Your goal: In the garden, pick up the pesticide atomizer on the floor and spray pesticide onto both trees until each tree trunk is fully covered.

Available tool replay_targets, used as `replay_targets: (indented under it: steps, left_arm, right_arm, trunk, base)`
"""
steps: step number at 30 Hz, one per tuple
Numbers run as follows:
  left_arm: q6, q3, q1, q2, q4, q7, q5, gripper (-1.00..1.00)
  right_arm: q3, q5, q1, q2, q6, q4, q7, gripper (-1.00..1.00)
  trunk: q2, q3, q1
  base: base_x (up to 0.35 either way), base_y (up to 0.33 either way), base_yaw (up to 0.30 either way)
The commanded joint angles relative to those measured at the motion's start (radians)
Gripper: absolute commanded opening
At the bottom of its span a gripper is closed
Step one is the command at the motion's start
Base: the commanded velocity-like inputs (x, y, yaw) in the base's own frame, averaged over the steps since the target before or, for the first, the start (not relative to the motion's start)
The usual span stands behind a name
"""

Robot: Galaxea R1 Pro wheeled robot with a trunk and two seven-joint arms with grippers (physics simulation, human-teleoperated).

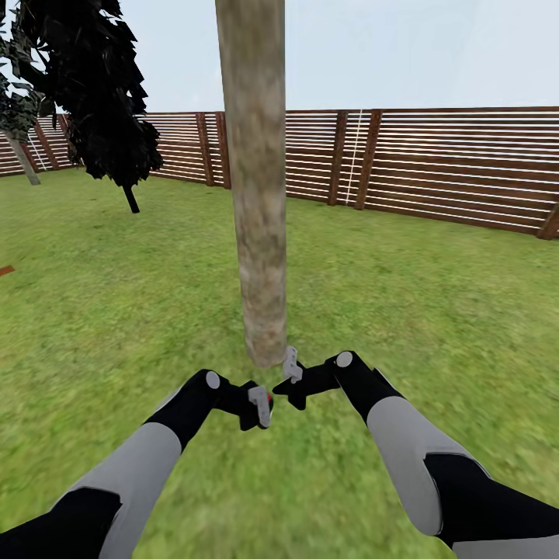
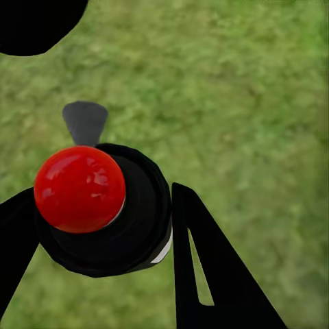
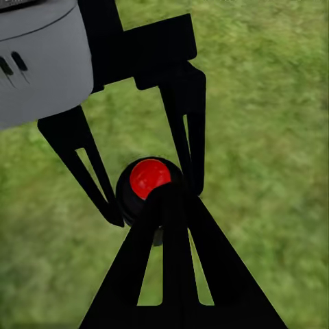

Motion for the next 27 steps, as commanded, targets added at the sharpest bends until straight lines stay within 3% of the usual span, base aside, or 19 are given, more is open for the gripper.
replay_targets:
  steps: [1,27]
  left_arm:
    - [-0.001,0.000,0.000,0.000,0.000,0.000,0.000,-1.00]
    - [-0.002,0.006,0.000,-0.012,-0.002,0.012,0.001,-1.00]
  right_arm:
    - [0.000,0.000,0.000,0.000,0.000,0.000,0.000,-1.00]
    - [0.000,0.000,0.001,0.000,0.000,0.002,0.000,-1.00]
  trunk:
    - [0.000,0.000,0.000]
    - [0.000,0.000,0.000]
  base:
    - [0.000,0.000,0.000]
    - [0.000,0.000,0.000]
